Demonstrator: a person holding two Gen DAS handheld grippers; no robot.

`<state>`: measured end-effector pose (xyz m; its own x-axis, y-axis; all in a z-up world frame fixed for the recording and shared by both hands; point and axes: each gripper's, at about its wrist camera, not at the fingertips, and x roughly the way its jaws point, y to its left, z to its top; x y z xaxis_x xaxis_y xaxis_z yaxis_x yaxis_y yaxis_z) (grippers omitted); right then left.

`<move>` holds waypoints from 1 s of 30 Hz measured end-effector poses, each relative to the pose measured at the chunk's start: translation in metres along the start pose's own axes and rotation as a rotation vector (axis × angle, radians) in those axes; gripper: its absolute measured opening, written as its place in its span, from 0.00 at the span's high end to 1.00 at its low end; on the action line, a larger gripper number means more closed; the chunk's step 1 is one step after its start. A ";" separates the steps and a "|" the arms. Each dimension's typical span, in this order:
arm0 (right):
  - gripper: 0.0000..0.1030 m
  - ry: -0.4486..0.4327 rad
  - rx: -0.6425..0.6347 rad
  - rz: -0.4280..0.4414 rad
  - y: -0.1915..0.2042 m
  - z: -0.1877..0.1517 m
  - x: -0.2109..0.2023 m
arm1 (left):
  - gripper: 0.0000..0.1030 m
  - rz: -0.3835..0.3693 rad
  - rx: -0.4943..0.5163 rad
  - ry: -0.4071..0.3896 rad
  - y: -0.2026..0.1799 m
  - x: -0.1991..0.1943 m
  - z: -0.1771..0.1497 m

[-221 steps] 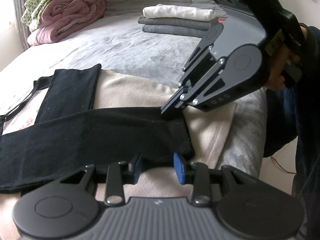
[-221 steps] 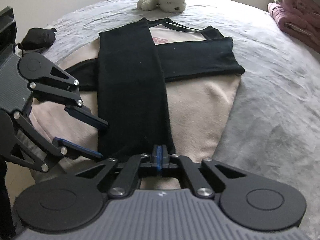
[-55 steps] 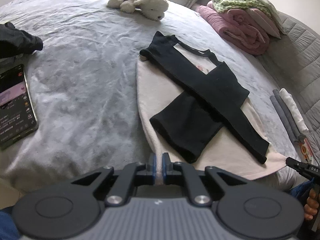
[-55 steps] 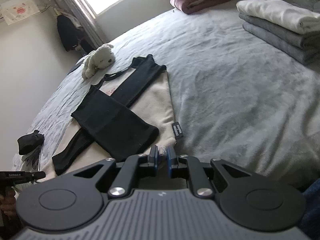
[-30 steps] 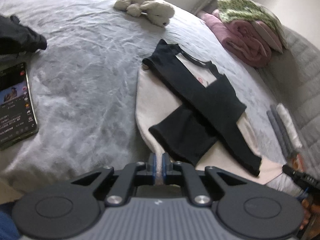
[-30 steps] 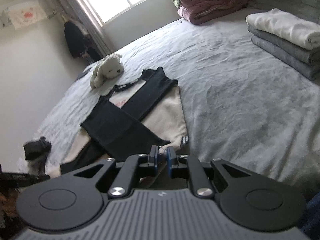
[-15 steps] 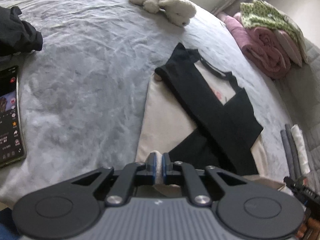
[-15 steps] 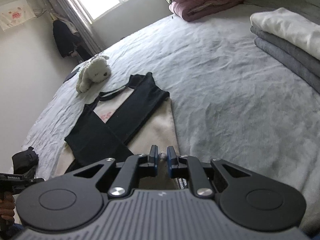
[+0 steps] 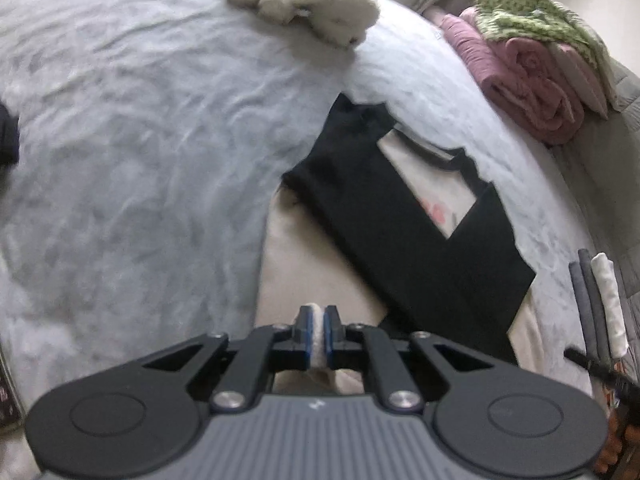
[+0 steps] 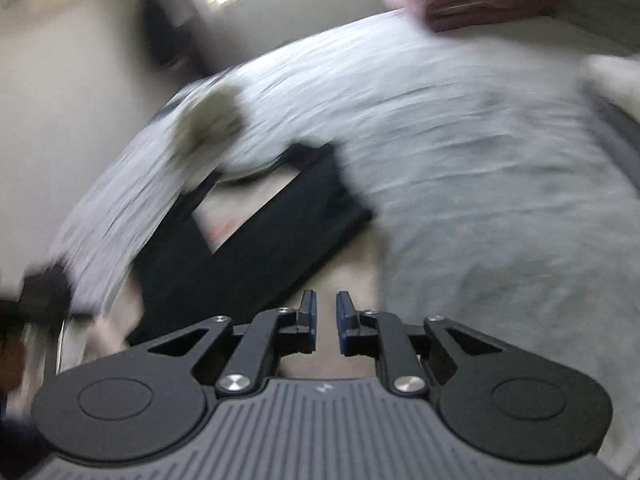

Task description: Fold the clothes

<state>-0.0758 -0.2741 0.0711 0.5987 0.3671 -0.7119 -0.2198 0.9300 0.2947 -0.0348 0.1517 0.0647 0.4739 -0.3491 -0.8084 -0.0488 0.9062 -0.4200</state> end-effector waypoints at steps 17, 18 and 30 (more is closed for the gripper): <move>0.53 0.235 0.295 -0.043 -0.017 -0.073 -0.017 | 0.94 -0.054 -0.044 0.006 0.013 -0.017 -0.021; 0.52 0.230 0.302 -0.045 -0.017 -0.072 -0.017 | 0.94 -0.054 -0.049 0.008 0.014 -0.019 -0.023; 0.91 0.083 0.414 0.074 -0.024 -0.061 -0.042 | 0.94 -0.097 -0.081 0.012 0.014 -0.048 -0.048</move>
<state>-0.1428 -0.3104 0.0550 0.5254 0.4486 -0.7230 0.0783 0.8206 0.5660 -0.1002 0.1698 0.0782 0.4689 -0.4373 -0.7674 -0.0743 0.8462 -0.5276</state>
